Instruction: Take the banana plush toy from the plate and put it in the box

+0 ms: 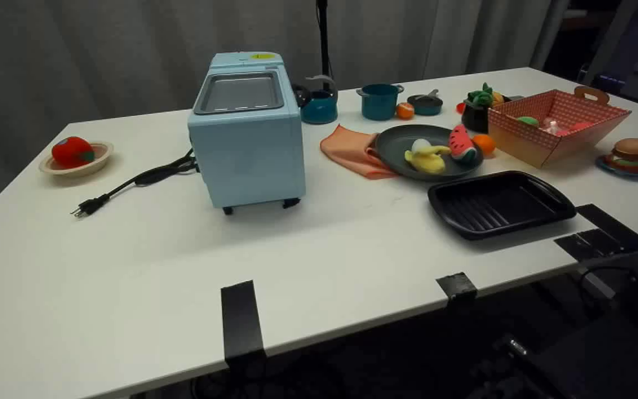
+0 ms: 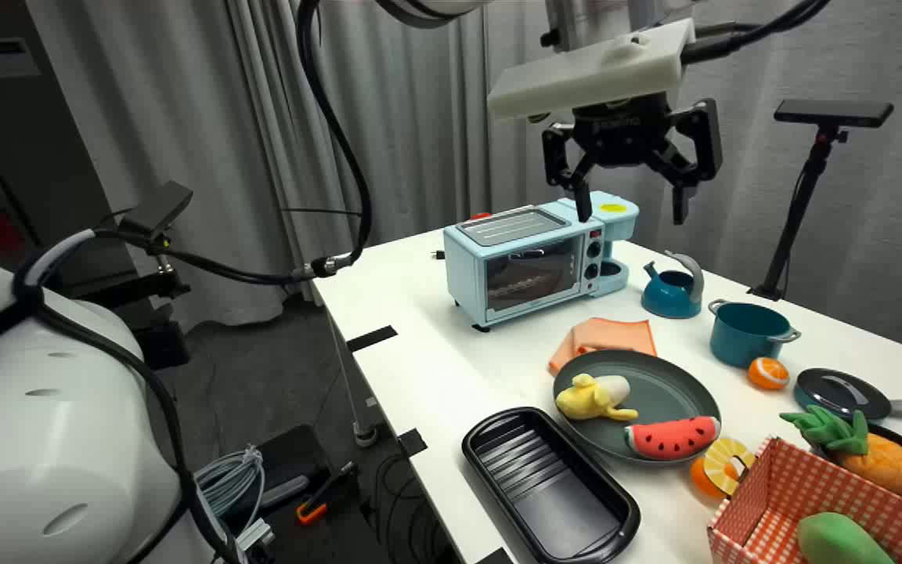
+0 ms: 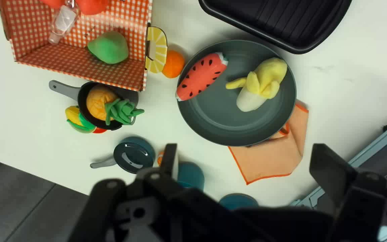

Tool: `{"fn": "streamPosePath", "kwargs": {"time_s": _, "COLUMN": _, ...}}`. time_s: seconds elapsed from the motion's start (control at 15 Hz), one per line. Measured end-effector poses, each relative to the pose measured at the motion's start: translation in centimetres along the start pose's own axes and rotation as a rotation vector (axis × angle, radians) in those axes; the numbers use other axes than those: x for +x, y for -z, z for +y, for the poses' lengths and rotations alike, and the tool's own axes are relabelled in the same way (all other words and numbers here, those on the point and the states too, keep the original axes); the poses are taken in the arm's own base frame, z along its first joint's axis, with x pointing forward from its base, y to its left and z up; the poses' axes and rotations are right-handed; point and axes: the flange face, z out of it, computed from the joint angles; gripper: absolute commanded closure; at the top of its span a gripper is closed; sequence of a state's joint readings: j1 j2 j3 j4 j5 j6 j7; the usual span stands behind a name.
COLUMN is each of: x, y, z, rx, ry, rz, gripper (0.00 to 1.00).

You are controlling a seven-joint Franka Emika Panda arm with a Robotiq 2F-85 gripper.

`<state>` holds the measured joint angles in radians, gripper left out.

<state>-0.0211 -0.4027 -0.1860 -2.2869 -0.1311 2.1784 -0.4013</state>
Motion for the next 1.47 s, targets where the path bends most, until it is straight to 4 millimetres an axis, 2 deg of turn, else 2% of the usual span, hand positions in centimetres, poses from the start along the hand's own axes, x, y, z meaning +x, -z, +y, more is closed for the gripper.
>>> {"fn": "streamPosePath", "kwargs": {"time_s": 1.0, "x": 0.5, "y": 0.4, "z": 0.4, "rx": -0.033, "ry": -0.040, "rz": 0.031, "gripper": 0.00}}
{"fn": "streamPosePath", "kwargs": {"time_s": 1.2, "x": 2.1, "y": 2.2, "z": 2.4, "rx": -0.109, "ry": -0.131, "rz": 0.159, "gripper": 0.00}}
{"fn": "streamPosePath", "kwargs": {"time_s": 1.47, "x": 5.1, "y": 7.2, "z": 5.9, "rx": -0.162, "ry": -0.294, "rz": 0.313, "gripper": 0.00}}
